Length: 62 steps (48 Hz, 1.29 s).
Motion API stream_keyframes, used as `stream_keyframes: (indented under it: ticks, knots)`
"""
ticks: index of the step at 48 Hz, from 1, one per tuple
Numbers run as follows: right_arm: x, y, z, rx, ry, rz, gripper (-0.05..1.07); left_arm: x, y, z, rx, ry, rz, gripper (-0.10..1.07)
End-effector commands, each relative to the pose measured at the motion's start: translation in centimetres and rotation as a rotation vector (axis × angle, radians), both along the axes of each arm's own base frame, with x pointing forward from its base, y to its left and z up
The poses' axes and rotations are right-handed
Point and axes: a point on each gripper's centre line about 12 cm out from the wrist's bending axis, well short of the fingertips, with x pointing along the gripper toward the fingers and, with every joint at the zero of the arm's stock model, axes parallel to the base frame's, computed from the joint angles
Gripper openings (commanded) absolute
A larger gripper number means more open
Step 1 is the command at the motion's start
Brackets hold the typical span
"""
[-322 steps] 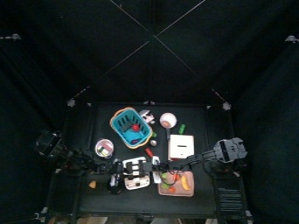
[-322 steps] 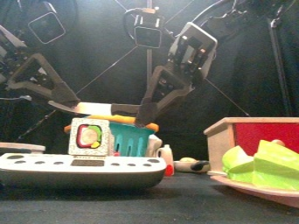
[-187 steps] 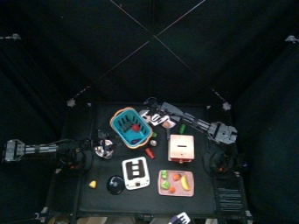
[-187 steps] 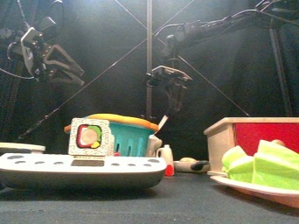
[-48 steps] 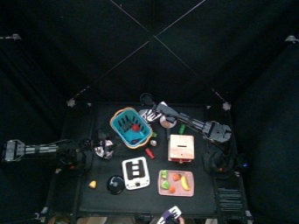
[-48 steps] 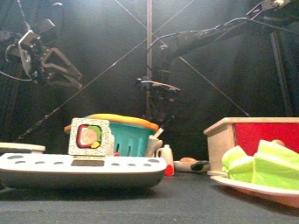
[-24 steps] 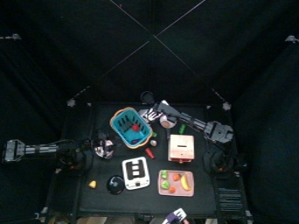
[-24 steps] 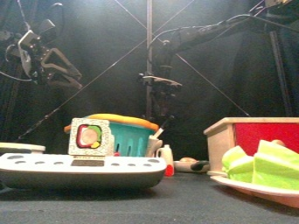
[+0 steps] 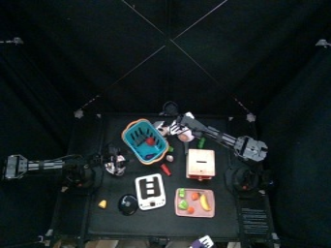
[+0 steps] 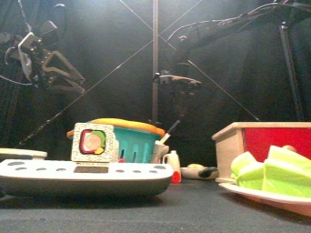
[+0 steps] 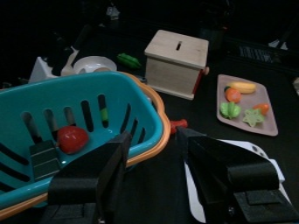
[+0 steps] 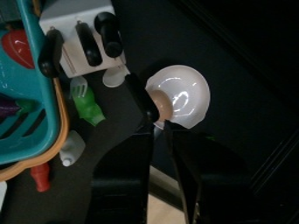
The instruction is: Place pairing knife back in holder
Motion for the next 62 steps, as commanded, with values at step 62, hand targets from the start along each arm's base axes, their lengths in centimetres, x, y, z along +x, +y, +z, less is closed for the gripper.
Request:
stream_keyframes:
  ticks: [62]
  knots:
    - [-2.1, 0.4, 1.8, -0.025, -0.114, 0.000, 0.46, 0.2, 0.1, 0.4, 0.010, -0.010, 0.003, 0.84]
